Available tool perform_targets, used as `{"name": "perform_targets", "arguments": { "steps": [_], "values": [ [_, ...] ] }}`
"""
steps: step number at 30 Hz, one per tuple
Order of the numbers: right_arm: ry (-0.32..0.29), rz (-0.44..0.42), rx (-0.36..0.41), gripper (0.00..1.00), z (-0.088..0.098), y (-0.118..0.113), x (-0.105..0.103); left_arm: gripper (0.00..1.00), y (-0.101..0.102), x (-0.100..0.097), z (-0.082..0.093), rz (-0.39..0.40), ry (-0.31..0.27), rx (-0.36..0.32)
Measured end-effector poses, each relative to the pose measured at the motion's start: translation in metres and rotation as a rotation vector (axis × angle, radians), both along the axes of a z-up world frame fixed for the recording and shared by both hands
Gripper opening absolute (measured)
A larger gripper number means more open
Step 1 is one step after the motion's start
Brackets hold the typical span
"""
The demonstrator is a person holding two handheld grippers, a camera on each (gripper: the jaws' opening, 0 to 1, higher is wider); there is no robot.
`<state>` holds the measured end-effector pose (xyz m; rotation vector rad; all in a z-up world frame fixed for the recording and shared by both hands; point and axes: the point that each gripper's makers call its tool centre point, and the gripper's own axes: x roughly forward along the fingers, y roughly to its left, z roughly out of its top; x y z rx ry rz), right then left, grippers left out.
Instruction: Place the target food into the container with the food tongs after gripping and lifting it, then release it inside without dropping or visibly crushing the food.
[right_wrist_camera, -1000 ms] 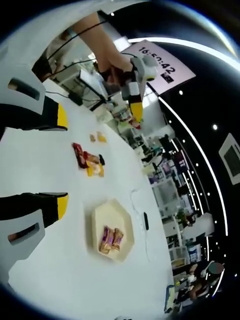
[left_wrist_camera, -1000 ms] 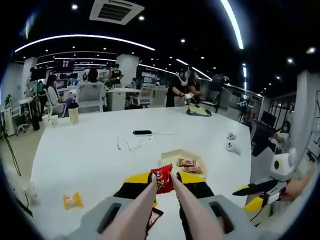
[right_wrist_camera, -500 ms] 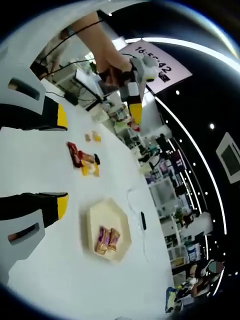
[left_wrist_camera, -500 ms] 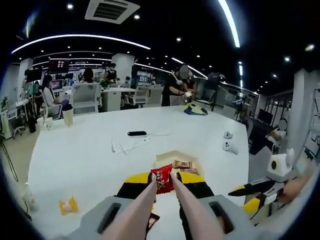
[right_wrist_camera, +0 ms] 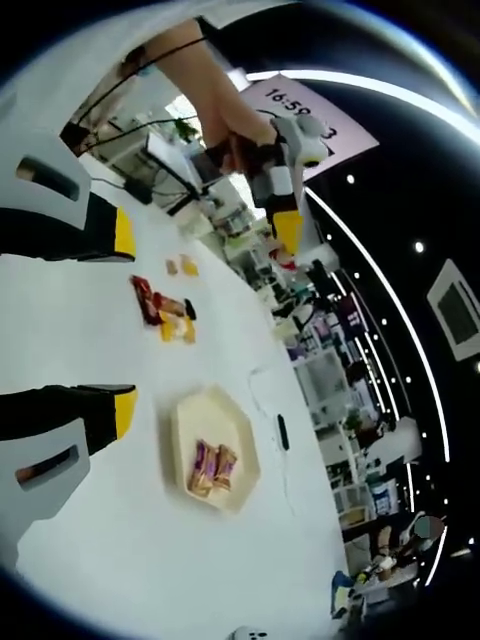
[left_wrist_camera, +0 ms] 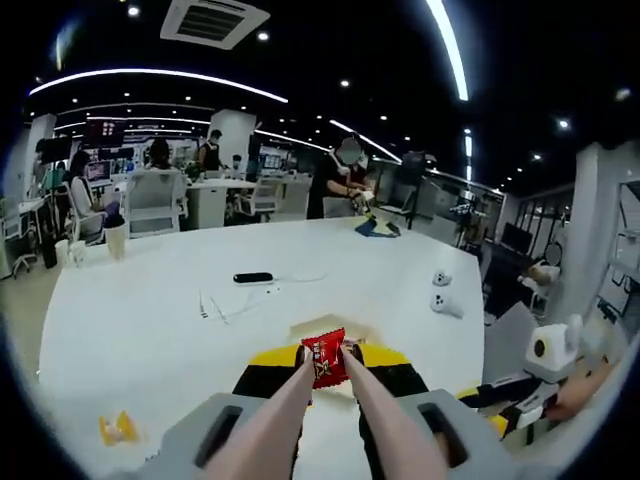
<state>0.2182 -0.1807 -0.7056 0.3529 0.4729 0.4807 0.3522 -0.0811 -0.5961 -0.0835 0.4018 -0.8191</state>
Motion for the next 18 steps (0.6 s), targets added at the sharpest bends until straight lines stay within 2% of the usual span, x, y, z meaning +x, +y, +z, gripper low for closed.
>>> {"name": "perform_targets", "arguments": {
  "steps": [6, 18],
  "values": [
    [0.002, -0.030, 0.004, 0.48, 0.004, -0.008, 0.001, 0.17, -0.013, 0.001, 0.001, -0.022, 0.001, -0.005],
    [-0.011, -0.031, -0.021, 0.49, 0.006, -0.012, 0.006, 0.17, -0.027, 0.004, 0.001, -0.049, 0.014, -0.020]
  ]
}}
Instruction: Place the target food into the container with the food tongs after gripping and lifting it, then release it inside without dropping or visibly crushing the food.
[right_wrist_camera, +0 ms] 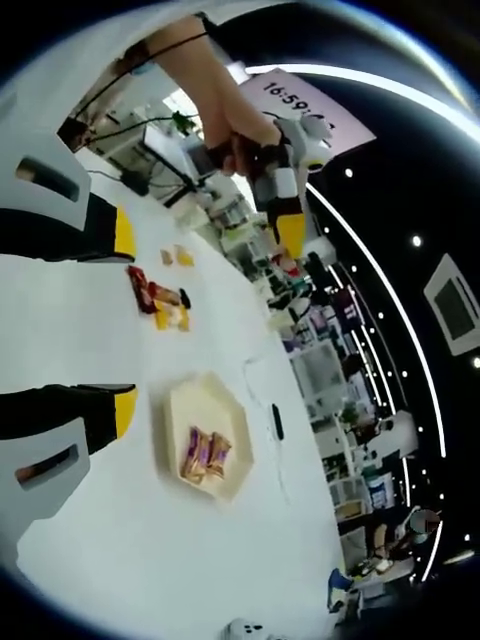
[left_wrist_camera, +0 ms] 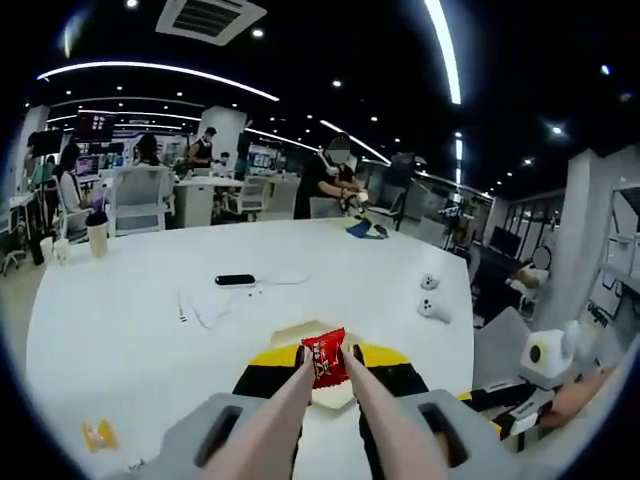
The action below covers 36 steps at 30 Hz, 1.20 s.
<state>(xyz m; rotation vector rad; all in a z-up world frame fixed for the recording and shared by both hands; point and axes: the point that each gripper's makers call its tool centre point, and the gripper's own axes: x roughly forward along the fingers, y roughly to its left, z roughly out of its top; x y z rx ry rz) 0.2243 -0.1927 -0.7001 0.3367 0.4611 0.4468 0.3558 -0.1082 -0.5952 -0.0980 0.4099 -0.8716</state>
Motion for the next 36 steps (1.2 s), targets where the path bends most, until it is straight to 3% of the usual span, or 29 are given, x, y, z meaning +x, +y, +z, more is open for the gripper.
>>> {"name": "perform_targets", "arguments": {
  "steps": [25, 36],
  "values": [
    [0.012, -0.041, -0.007, 0.49, -0.006, -0.019, 0.005, 0.17, -0.039, 0.015, -0.012, -0.073, 0.024, 0.029],
    [0.030, -0.014, -0.023, 0.49, -0.007, -0.020, 0.002, 0.17, -0.056, 0.021, -0.019, -0.098, 0.034, 0.041]
  ]
}}
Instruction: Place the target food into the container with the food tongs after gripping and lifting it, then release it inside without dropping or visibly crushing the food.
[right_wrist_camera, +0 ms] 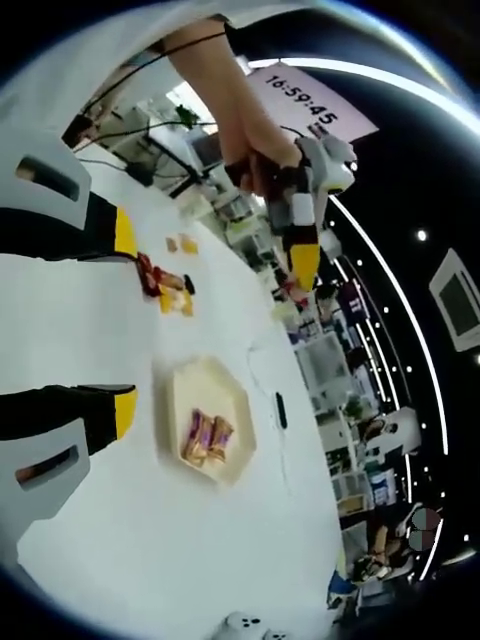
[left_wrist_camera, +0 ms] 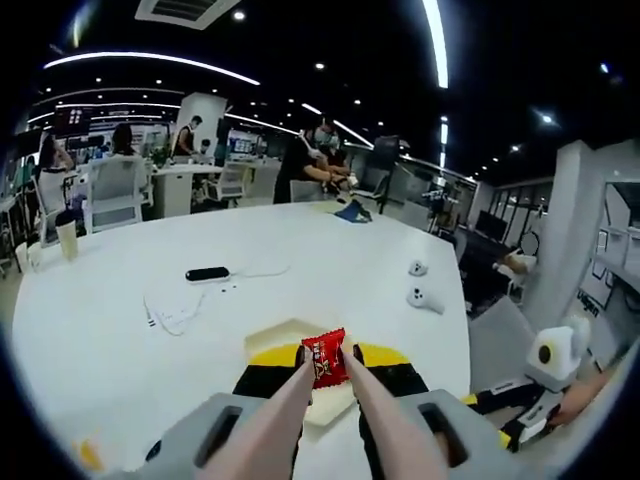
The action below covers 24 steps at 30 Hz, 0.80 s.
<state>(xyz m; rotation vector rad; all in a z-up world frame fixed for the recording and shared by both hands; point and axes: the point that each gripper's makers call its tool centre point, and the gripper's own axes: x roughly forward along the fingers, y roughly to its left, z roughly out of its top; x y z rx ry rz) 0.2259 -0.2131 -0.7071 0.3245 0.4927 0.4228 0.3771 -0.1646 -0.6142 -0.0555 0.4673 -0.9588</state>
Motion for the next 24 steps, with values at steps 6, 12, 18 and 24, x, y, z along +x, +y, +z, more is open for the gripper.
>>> {"name": "perform_targets", "arguments": {
  "steps": [6, 12, 18, 24],
  "values": [
    [0.004, 0.001, -0.004, 0.49, 0.000, -0.001, -0.001, 0.17, -0.009, 0.008, -0.003, -0.010, 0.005, -0.002],
    [0.000, -0.006, -0.001, 0.49, 0.002, -0.003, -0.002, 0.17, -0.017, 0.014, -0.007, -0.018, 0.014, 0.001],
    [0.006, -0.026, 0.003, 0.50, 0.000, -0.008, -0.005, 0.17, -0.025, 0.019, -0.011, -0.021, 0.022, 0.001],
    [0.017, -0.047, 0.010, 0.50, -0.003, -0.013, -0.006, 0.17, -0.036, 0.022, -0.012, -0.024, 0.037, -0.011]
  ]
}}
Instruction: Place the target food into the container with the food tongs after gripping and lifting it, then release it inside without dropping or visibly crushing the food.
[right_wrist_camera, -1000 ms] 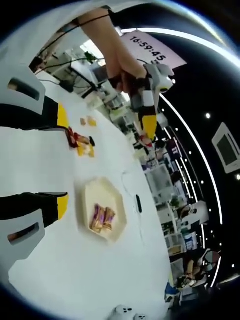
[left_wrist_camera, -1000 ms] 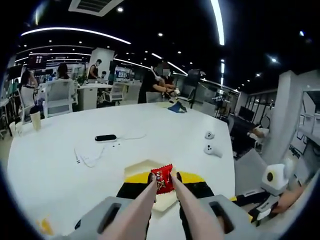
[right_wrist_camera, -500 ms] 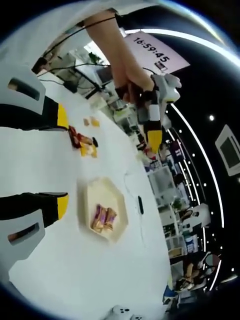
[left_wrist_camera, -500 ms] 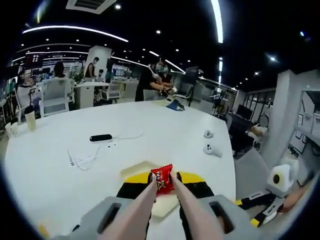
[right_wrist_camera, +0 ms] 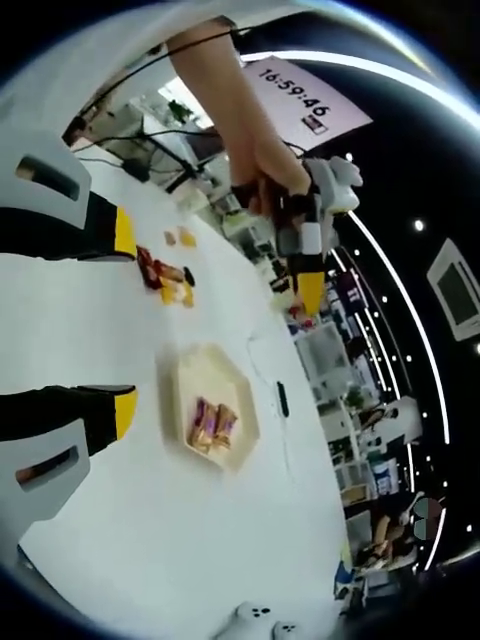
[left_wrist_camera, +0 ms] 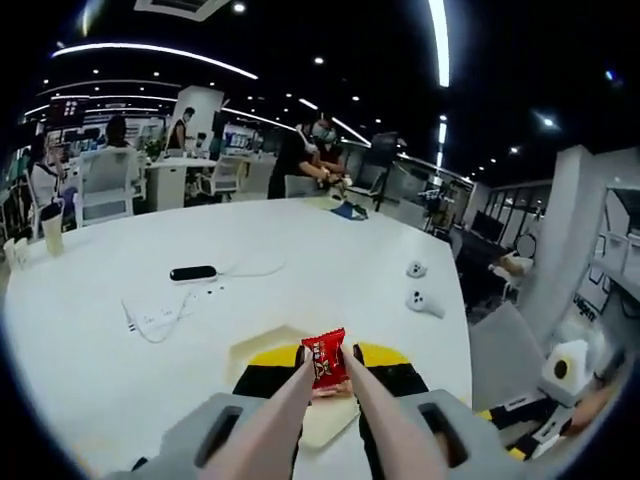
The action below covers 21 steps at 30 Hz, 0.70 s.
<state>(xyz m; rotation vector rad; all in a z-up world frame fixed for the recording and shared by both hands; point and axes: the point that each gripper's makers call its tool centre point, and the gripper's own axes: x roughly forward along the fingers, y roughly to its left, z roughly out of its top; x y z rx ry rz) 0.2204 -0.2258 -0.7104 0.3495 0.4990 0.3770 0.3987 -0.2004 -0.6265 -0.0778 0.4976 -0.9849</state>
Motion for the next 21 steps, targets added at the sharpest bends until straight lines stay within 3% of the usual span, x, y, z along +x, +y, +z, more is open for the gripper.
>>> {"name": "perform_targets", "arguments": {
  "steps": [7, 11, 21],
  "values": [
    [0.013, -0.007, 0.011, 0.49, -0.0055, 0.0006, 0.0010, 0.20, -0.0049, 0.0033, -0.0012, -0.001, -0.005, 0.007],
    [0.013, -0.015, 0.017, 0.49, -0.0060, 0.0003, 0.0023, 0.22, -0.0050, 0.0066, -0.0008, 0.017, 0.034, -0.027],
    [0.021, -0.027, 0.023, 0.49, -0.0082, 0.0001, 0.0034, 0.23, -0.0046, 0.0029, -0.0024, 0.018, 0.056, -0.031]
  ]
}}
